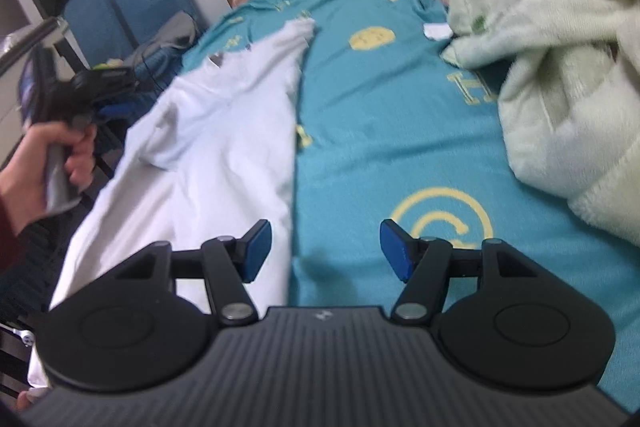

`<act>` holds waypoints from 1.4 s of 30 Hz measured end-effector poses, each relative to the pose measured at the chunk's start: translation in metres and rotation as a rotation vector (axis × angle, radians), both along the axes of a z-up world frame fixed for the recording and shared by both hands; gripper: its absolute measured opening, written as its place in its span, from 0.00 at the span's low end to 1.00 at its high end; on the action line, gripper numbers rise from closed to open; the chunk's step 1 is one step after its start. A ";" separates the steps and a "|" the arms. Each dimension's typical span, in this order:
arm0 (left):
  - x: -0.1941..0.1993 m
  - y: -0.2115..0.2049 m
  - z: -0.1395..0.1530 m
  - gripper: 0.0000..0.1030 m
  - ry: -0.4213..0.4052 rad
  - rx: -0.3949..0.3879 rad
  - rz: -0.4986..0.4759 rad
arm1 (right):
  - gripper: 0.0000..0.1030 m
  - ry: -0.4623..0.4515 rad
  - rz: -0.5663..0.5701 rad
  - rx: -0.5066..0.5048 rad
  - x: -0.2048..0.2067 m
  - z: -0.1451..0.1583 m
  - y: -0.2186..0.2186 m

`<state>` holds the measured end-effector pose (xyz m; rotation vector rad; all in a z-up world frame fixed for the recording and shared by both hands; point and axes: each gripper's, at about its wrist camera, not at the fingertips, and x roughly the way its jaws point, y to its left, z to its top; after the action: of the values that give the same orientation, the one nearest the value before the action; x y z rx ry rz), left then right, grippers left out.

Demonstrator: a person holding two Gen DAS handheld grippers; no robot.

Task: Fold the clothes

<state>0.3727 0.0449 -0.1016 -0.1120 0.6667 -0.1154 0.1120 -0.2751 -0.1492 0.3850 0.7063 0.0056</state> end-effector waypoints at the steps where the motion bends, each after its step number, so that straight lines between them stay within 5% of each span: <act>1: -0.016 0.001 0.009 0.71 -0.012 0.012 0.002 | 0.61 -0.019 0.004 -0.001 -0.003 0.004 0.001; 9: -0.160 -0.011 0.082 0.97 -0.121 0.070 -0.044 | 0.61 -0.167 0.038 -0.009 -0.025 0.037 0.009; 13: -0.230 -0.027 0.101 1.00 -0.165 0.107 -0.077 | 0.61 -0.218 0.077 -0.029 -0.041 0.051 0.022; 17: -0.292 -0.040 0.094 1.00 -0.135 0.050 -0.097 | 0.61 -0.234 0.112 -0.075 -0.051 0.058 0.035; 20: -0.329 -0.056 0.077 1.00 -0.140 0.123 -0.150 | 0.61 -0.256 0.133 -0.108 -0.060 0.059 0.041; 27: -0.340 -0.066 0.056 1.00 -0.126 0.210 -0.162 | 0.61 -0.271 0.099 -0.116 -0.063 0.059 0.040; 42: -0.326 -0.052 0.066 1.00 -0.125 0.146 -0.148 | 0.61 -0.274 0.078 -0.114 -0.064 0.056 0.038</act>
<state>0.0471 -0.0072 -0.0360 0.0852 0.5563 -0.2139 0.0477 -0.2372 -0.0929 0.2410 0.4483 0.0902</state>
